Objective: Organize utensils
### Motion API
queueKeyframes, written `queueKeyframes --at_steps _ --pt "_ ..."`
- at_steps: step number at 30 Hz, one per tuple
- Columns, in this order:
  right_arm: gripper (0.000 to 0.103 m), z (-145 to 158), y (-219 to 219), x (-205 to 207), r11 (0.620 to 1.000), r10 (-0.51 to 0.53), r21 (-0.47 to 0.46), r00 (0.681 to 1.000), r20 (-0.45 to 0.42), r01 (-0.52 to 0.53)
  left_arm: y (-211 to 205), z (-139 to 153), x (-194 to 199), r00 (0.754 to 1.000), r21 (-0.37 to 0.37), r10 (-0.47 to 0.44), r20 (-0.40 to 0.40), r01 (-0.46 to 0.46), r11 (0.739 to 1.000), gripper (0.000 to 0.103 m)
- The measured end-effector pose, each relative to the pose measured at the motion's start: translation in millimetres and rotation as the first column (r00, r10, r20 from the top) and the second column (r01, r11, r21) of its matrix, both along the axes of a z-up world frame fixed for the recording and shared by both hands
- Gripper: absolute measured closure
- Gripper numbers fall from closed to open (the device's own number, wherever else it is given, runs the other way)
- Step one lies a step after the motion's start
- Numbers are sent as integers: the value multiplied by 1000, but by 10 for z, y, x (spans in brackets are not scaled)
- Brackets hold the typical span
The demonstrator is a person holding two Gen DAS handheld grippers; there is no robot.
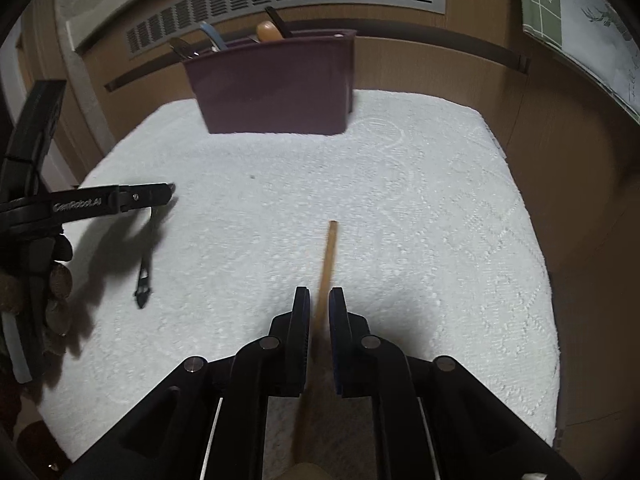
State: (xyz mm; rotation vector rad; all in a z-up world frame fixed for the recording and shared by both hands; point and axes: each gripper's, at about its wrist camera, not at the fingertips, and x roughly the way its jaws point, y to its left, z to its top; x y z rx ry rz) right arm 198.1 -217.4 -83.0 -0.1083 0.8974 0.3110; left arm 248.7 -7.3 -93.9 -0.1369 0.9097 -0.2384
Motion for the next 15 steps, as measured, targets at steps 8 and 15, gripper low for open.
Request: queueKeyframes --at_steps 8,15 --pt "87 -36 178 199 999 34 -42 999 -4 -35 5 17 -53 999 -28 15 -30 -15 999 57" --pt "97 -14 171 175 999 44 -29 999 28 -44 -143 13 202 995 33 88 -49 -86 996 57"
